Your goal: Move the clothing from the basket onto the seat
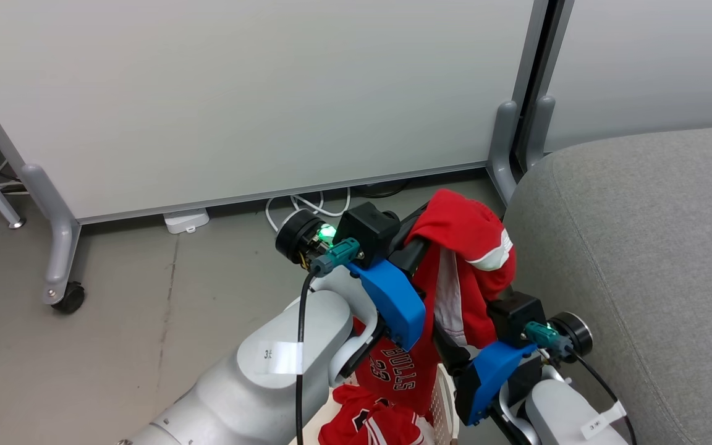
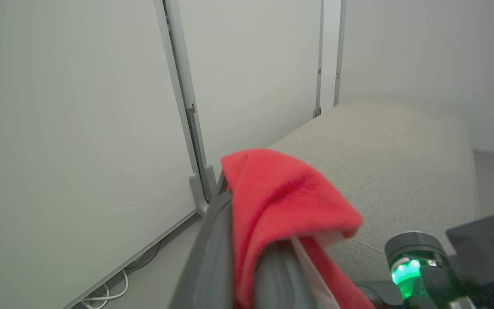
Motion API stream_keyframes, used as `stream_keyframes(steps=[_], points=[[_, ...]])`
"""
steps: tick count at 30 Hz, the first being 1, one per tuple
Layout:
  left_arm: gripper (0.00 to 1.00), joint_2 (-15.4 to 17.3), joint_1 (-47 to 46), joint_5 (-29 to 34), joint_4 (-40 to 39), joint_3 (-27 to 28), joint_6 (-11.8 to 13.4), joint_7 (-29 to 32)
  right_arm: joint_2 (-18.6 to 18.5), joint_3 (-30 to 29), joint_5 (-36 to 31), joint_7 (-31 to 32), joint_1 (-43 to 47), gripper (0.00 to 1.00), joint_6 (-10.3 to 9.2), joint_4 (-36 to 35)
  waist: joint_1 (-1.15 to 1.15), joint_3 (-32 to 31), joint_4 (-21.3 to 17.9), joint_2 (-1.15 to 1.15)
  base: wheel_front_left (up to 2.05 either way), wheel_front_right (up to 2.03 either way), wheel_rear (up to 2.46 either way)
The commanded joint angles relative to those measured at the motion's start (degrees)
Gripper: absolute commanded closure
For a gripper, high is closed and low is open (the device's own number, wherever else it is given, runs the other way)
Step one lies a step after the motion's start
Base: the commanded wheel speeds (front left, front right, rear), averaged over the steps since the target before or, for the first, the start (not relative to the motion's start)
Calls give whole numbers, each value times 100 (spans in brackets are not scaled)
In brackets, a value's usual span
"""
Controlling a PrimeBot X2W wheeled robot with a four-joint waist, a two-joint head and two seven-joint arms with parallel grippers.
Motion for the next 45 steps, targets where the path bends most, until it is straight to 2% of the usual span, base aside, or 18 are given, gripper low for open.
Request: stream_keyframes(steps=[1, 6, 7, 9, 10, 29, 30, 31, 32, 33, 34, 45], points=[[100, 2, -81, -5, -18, -15, 31, -29, -14, 41, 37, -26, -127, 0, 1, 63, 0, 1, 0, 0, 0, 0, 0], [100, 3, -90, -38, -25, -44, 38, -29, -14, 232, 179, -45, -360, 0, 1, 362, 0, 10, 5, 0, 0, 0, 0], [100, 4, -91, -44, -28, -47, 31, -29, -14, 270, 240, -41, -393, 15, 1, 408, 0, 13, 8, 0, 0, 0, 0], [100, 3, -92, -58, -31, -59, 35, -29, -14, 339, 319, -66, -458, 88, 1, 504, 0, 15, 9, 0, 0, 0, 0], [100, 3, -90, -53, -31, -64, 38, -29, -14, 365, 352, -82, -480, 100, 1, 539, 0, 15, 9, 0, 0, 0, 0], [100, 3, 12, -53, -36, -31, 66, -29, -14, 576, 570, -338, -647, 100, 1, 906, 0, -6, -71, 0, 0, 0, 0], [97, 3, 17, -47, -34, -33, 72, -29, -14, 584, 586, -346, -643, 100, 1, 910, 0, -8, -73, 0, 0, 0, 0], [82, 3, 24, -47, -15, -51, 77, -29, -14, 592, 594, -350, -641, 100, 1, 920, 0, -11, -75, 0, 0, 0, 0], [51, 3, 28, -53, -4, -65, 80, -29, -14, 598, 596, -359, -645, 100, 1, 928, 0, -12, -76, 0, 0, 0, 0], [8, 3, 28, -61, 2, -74, 84, -29, -14, 601, 602, -364, -651, 100, 1, 934, 0, -13, -78, 0, 0, 0, 0], [0, 3, 27, -67, 15, -84, 93, -29, -14, 603, 606, -368, -656, 100, 1, 939, 0, -15, -79, 0, 0, 0, 0], [0, 3, 26, 2, 36, -96, 118, -29, -15, 592, 637, -422, -689, 100, 1, 982, 0, -15, -85, 0, 0, 0, 0]])
